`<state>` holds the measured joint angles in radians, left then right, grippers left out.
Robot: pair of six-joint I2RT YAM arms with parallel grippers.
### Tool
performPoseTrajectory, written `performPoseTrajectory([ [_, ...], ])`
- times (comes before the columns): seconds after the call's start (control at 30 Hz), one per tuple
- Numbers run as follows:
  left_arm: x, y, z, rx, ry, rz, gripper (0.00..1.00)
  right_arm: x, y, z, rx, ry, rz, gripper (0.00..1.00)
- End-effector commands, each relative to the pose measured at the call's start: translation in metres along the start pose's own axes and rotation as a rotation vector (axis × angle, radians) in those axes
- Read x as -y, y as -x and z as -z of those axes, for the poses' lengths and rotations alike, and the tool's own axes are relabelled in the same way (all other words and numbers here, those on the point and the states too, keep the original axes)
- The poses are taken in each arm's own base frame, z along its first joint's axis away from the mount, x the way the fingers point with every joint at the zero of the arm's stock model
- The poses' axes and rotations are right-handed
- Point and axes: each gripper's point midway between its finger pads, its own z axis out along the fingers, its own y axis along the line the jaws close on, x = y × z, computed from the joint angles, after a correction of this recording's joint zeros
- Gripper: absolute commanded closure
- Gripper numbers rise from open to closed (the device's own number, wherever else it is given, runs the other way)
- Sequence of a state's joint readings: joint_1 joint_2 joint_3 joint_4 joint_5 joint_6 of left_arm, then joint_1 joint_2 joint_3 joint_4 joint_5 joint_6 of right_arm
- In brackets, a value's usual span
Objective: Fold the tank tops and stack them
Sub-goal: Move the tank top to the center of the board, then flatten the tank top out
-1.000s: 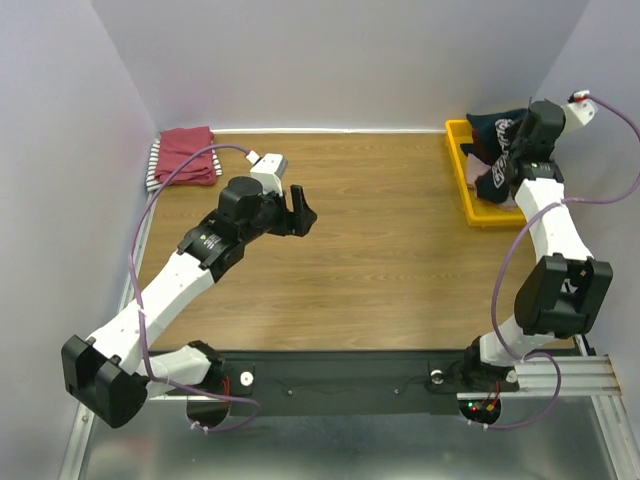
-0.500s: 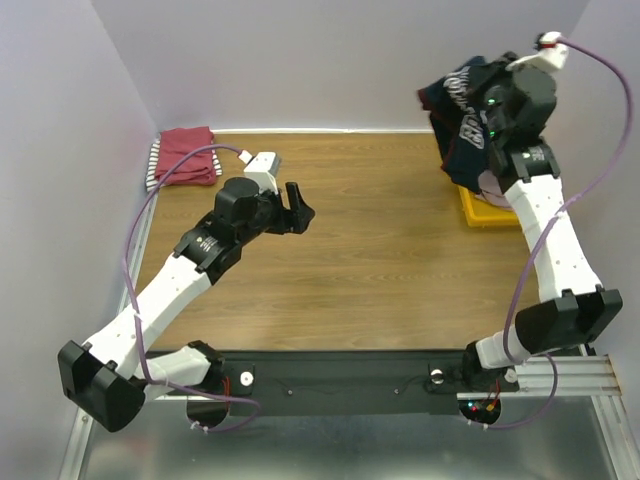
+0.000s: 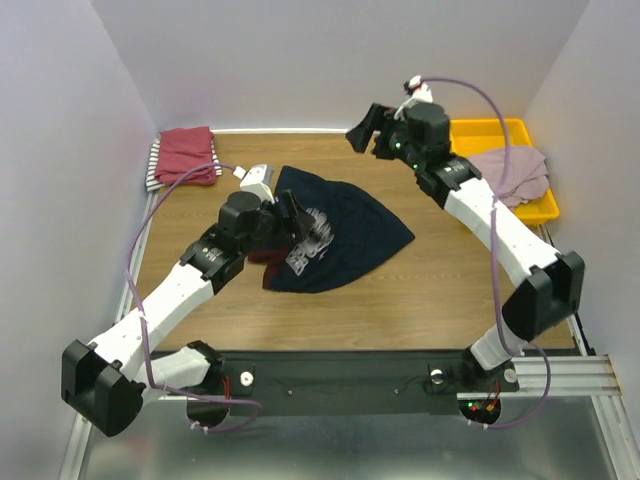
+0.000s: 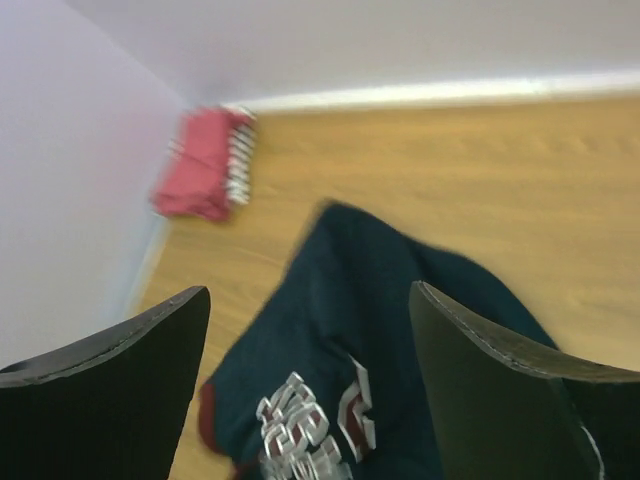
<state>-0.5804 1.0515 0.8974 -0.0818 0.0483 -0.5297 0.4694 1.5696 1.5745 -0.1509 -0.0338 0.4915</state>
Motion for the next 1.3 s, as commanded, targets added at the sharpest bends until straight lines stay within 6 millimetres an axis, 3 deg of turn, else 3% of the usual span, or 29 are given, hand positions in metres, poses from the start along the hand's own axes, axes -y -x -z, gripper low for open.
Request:
performPoseTrajectory([
  [0.0, -0.01, -0.003, -0.001, 0.046, 0.022, 0.081, 0.17, 0.06, -0.06, -0.007, -0.142, -0.197, 0.024, 0.12],
  [0.13, -0.051, -0.031, -0.003, 0.035, 0.18, 0.153, 0.23, 0.093, -0.085, 0.01, -0.156, -0.326, 0.017, 0.12],
  [0.17, -0.064, -0.049, -0.002, 0.011, 0.221, 0.191, 0.27, 0.118, -0.11, 0.02, -0.192, -0.409, 0.026, 0.13],
  [0.23, -0.079, -0.065, 0.001, 0.0, 0.272, 0.224, 0.31, 0.135, -0.126, 0.037, -0.205, -0.469, 0.033, 0.15],
  [0.27, -0.091, -0.082, 0.004, -0.012, 0.308, 0.266, 0.35, 0.155, -0.149, 0.05, -0.241, -0.535, 0.047, 0.16],
  [0.37, -0.12, -0.115, 0.009, -0.034, 0.405, 0.315, 0.38, 0.179, -0.178, 0.07, -0.29, -0.604, 0.053, 0.17],
  [0.4, -0.126, -0.123, 0.009, -0.039, 0.432, 0.348, 0.38, 0.193, -0.198, 0.081, -0.338, -0.631, 0.046, 0.21],
  [0.47, -0.142, -0.143, 0.009, -0.073, 0.495, 0.361, 0.38, 0.2, -0.215, 0.088, -0.387, -0.631, 0.034, 0.23],
  [0.6, -0.149, -0.162, 0.004, -0.129, 0.528, 0.378, 0.37, 0.214, -0.237, 0.095, -0.445, -0.646, 0.032, 0.33],
  [0.8, -0.149, -0.182, -0.009, -0.191, 0.514, 0.406, 0.38, 0.232, -0.27, 0.095, -0.523, -0.668, 0.014, 0.38],
  [0.93, -0.15, -0.173, -0.021, -0.179, 0.523, 0.372, 0.75, 0.246, -0.286, 0.087, -0.548, -0.662, -0.025, 0.46],
  [0.97, -0.148, -0.162, -0.027, -0.16, 0.52, 0.372, 0.94, 0.246, -0.286, 0.082, -0.545, -0.652, -0.034, 0.49],
  [1.0, -0.148, -0.156, -0.03, -0.152, 0.515, 0.357, 1.0, 0.252, -0.288, 0.078, -0.545, -0.661, -0.045, 0.58],
  [1.03, -0.147, -0.15, -0.033, -0.147, 0.508, 0.36, 1.0, 0.253, -0.285, 0.074, -0.536, -0.663, -0.055, 0.63],
  [1.07, -0.146, -0.131, -0.039, -0.116, 0.498, 0.368, 1.0, 0.255, -0.281, 0.071, -0.527, -0.666, -0.064, 0.7],
  [1.1, -0.145, -0.123, -0.04, -0.114, 0.485, 0.355, 1.0, 0.254, -0.267, 0.063, -0.491, -0.66, -0.08, 0.81],
  [1.13, -0.144, -0.112, -0.043, -0.099, 0.475, 0.349, 1.0, 0.253, -0.257, 0.059, -0.467, -0.654, -0.083, 0.86],
  [1.17, -0.138, -0.086, -0.048, -0.054, 0.451, 0.349, 1.0, 0.249, -0.246, 0.054, -0.438, -0.646, -0.084, 0.89],
  [1.23, -0.131, -0.065, -0.048, -0.041, 0.439, 0.307, 1.0, 0.24, -0.219, 0.045, -0.37, -0.629, -0.083, 1.0],
  [1.27, -0.117, -0.034, -0.051, 0.013, 0.398, 0.294, 1.0, 0.234, -0.2, 0.044, -0.32, -0.623, -0.075, 1.0],
])
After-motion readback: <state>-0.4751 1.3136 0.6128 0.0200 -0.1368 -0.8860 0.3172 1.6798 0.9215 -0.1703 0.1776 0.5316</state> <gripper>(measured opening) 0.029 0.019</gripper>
